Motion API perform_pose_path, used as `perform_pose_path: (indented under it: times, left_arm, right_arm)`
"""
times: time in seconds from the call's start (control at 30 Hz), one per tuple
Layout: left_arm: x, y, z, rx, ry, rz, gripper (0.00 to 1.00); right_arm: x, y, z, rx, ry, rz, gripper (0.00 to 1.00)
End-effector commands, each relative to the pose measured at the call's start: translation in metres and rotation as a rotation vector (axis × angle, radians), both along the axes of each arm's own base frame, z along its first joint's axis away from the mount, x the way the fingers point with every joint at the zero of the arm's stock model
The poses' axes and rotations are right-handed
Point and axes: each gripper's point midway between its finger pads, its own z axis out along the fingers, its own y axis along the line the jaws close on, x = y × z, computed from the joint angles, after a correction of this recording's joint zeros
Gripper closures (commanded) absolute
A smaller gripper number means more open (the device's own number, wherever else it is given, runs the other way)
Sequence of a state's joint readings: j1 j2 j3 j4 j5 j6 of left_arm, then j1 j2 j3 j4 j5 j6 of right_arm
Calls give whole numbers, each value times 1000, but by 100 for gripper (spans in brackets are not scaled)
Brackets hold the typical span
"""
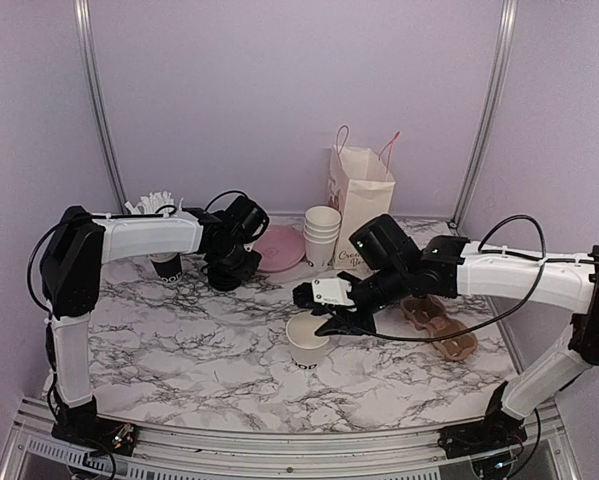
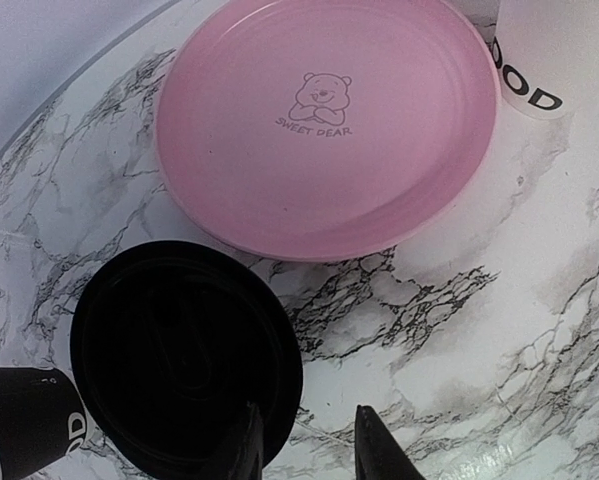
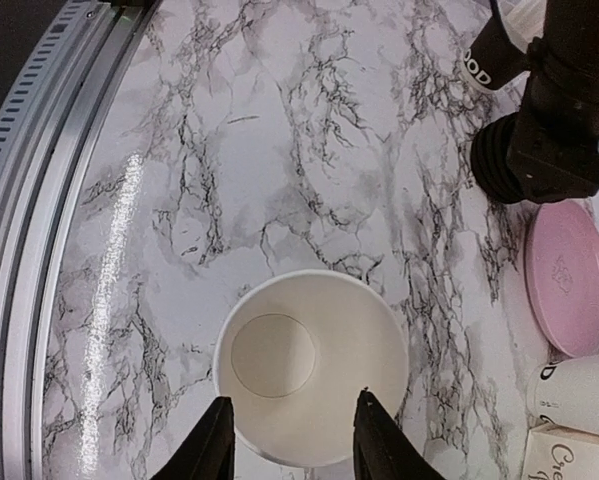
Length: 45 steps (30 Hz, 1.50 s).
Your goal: Pack the takeout coffee
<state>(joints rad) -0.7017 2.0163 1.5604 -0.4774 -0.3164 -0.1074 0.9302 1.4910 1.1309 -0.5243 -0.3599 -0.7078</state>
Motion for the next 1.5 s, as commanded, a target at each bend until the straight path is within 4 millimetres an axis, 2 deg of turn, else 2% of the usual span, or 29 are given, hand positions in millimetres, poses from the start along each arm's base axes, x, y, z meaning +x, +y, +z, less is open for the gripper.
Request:
perform_pose_path:
  times: [0.0, 0.13, 0.6, 0.87, 1.23, 1.33, 1.47]
  left_arm:
    - [8, 8, -3, 66, -8, 22, 68]
    - [12, 10, -5, 93, -14, 27, 68]
    - [24, 8, -18, 157, -17, 19, 68]
    - [25, 9, -15, 167, -25, 24, 79]
    - [23, 10, -13, 170, -19, 17, 87]
    - [20, 9, -3, 157, -26, 16, 88]
    - [13, 6, 27, 107, -50, 7, 89]
  right_arm:
    - [22, -8, 31, 56, -48, -59, 61]
    - [29, -14, 34, 64, -50, -83, 61]
    - [31, -19, 31, 64, -43, -98, 61]
    - [33, -21, 31, 68, -48, -106, 61]
    - [34, -20, 30, 67, -45, -107, 62]
    - [34, -20, 32, 68, -43, -107, 62]
    - [35, -20, 37, 73, -47, -109, 62]
